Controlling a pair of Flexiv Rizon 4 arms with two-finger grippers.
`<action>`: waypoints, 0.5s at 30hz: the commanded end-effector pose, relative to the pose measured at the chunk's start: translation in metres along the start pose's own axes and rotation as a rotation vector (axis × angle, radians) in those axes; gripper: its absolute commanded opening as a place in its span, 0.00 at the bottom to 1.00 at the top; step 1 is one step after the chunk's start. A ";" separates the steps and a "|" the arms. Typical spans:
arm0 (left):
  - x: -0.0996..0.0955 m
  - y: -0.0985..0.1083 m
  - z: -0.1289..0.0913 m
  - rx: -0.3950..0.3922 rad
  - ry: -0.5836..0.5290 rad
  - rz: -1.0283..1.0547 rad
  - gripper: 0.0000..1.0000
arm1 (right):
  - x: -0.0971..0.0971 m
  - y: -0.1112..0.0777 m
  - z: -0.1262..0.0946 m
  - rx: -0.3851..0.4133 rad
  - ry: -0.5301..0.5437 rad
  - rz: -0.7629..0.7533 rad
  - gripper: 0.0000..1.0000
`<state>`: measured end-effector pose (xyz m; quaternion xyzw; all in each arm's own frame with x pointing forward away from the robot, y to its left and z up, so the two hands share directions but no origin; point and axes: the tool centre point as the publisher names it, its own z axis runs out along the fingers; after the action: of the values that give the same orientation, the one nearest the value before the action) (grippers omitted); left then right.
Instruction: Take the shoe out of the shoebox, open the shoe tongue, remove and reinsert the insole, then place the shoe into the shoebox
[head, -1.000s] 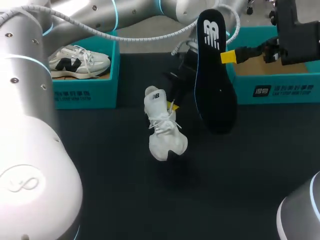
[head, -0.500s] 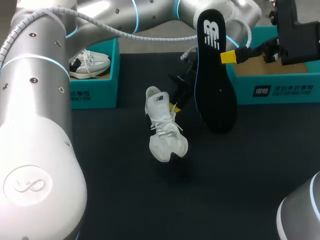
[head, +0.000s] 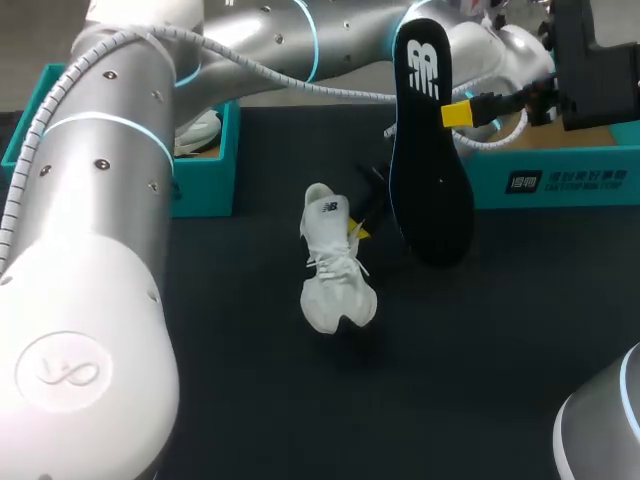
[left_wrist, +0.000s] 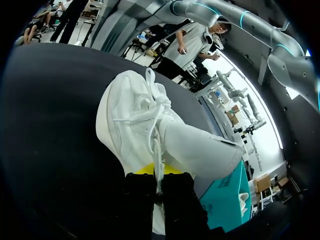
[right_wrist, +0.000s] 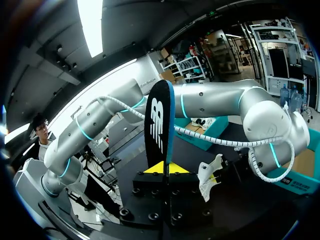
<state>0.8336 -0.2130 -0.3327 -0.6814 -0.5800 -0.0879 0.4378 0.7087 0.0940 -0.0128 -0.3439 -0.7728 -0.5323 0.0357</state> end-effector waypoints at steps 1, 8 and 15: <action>-0.009 0.003 0.001 -0.010 0.058 0.003 0.00 | -0.001 0.002 0.003 0.003 0.000 0.001 0.00; -0.022 0.004 0.006 -0.041 0.114 -0.009 0.00 | -0.001 0.002 0.003 0.003 0.000 0.001 0.00; -0.031 0.003 0.012 -0.058 0.135 0.012 0.00 | -0.001 0.002 0.003 0.003 0.000 0.001 0.00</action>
<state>0.8234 -0.2255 -0.3587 -0.6925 -0.5451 -0.1411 0.4510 0.7086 0.0940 -0.0128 -0.3439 -0.7728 -0.5322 0.0357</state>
